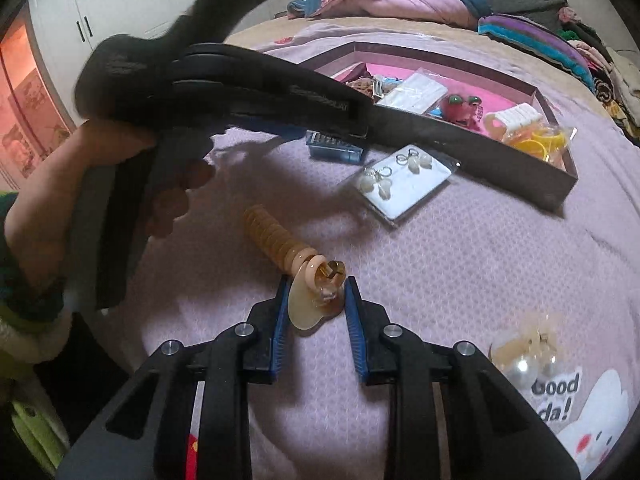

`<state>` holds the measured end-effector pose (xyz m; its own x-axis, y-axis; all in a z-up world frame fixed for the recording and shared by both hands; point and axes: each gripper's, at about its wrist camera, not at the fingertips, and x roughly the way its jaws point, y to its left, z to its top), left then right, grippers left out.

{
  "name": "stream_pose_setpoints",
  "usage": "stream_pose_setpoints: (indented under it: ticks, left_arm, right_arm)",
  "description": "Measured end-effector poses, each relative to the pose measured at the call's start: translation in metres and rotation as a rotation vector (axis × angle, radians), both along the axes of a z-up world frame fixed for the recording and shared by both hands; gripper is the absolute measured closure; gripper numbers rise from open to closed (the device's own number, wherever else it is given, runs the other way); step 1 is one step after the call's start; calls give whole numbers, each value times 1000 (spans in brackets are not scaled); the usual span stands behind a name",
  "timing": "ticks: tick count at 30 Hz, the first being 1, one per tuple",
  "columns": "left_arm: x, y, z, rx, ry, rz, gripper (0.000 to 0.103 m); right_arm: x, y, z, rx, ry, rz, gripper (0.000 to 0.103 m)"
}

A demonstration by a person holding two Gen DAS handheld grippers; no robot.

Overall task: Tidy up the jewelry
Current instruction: 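Grasp the rhinestone clip box with the left tool while the right tool grasps the peach spiral hair tie, then carry both items into the tray and open both tools to release them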

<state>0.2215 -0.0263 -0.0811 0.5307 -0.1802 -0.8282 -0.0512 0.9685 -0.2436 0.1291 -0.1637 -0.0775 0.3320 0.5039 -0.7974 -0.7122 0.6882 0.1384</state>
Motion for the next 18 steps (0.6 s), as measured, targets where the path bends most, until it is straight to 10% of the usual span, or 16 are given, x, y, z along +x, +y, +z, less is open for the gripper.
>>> stream_pose_setpoints:
  ticks: [18]
  left_arm:
    - [-41, 34, 27, 29, -64, 34, 59]
  right_arm:
    - [-13, -27, 28, 43, -35, -61, 78]
